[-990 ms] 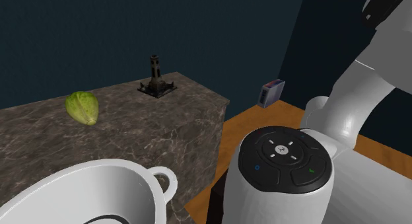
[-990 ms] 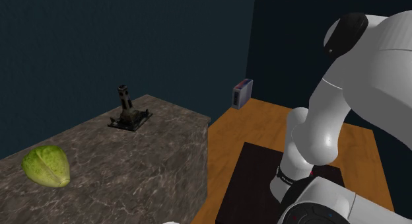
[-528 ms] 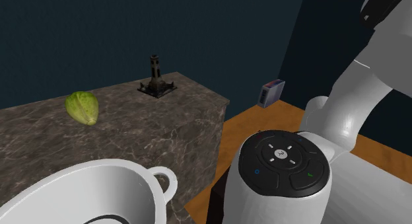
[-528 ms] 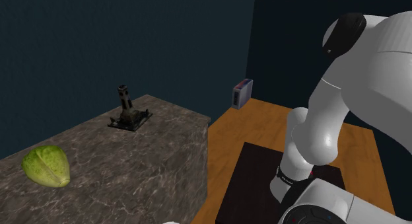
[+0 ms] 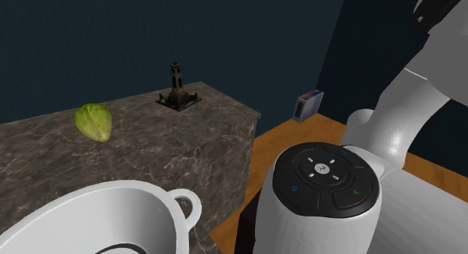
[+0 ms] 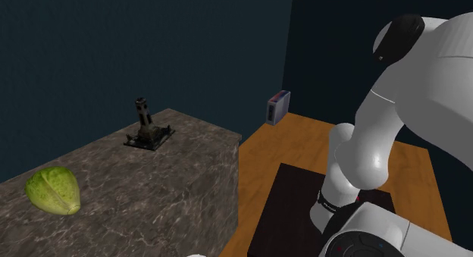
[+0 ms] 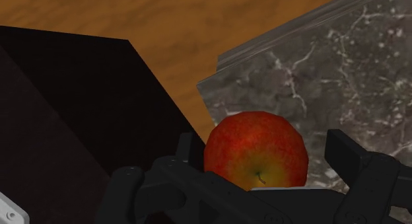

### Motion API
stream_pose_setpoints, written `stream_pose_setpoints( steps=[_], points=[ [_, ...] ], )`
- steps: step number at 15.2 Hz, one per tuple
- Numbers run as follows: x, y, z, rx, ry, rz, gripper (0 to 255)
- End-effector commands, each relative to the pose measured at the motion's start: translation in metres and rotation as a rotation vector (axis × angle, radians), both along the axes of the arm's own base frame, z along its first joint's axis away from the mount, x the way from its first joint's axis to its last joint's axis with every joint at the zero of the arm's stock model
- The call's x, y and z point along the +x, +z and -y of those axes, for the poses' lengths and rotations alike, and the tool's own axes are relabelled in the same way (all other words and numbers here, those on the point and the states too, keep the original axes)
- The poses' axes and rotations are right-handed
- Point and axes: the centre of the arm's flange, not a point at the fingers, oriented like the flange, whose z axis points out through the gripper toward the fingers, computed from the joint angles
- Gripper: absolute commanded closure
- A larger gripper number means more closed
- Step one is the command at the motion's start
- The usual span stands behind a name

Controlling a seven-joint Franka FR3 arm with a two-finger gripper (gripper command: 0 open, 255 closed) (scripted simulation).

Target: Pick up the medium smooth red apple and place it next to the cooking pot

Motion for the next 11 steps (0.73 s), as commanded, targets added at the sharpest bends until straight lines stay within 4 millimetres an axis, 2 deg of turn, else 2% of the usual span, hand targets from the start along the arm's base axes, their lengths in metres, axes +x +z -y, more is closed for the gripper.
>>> stream_pose_setpoints(
  steps=[1, 3, 11],
  points=[
    [0.003, 0.02, 0.0, -0.001, 0.0, -0.001, 0],
    [0.005, 0.043, 0.001, -0.001, 0.0, -0.001, 0],
    [0.005, 0.043, 0.001, -0.001, 0.0, -0.001, 0]
  ],
)
